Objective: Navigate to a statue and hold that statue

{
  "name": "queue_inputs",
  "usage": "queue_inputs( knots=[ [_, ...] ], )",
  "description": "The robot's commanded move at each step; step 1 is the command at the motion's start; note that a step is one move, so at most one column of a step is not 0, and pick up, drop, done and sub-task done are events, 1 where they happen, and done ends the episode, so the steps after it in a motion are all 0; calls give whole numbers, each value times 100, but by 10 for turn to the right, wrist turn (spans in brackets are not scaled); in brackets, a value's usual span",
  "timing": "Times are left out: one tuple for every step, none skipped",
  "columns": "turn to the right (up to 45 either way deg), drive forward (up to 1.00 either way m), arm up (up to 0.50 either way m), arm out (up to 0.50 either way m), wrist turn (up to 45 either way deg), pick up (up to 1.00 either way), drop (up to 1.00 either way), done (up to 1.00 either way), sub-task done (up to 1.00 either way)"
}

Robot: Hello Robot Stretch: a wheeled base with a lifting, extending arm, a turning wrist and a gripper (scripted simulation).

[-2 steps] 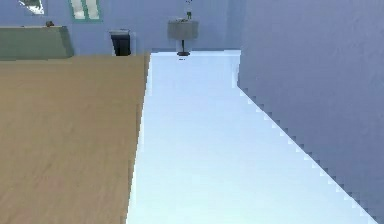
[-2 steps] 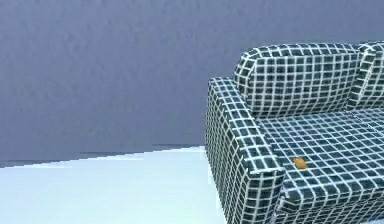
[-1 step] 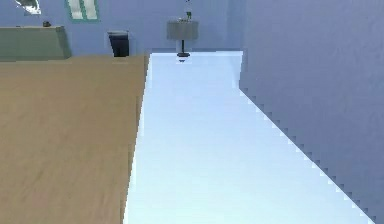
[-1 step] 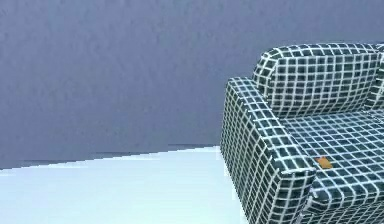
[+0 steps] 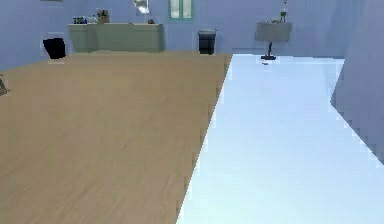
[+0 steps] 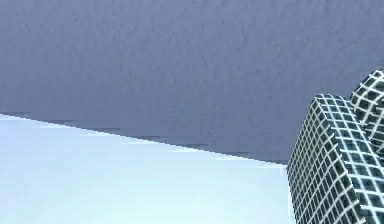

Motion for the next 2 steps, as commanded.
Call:
queue_inputs(
  knots=[
    [0,45,0,0,0,0,0,0,0],
    [-450,0,0,0,0,0,0,0,0]
  ],
)
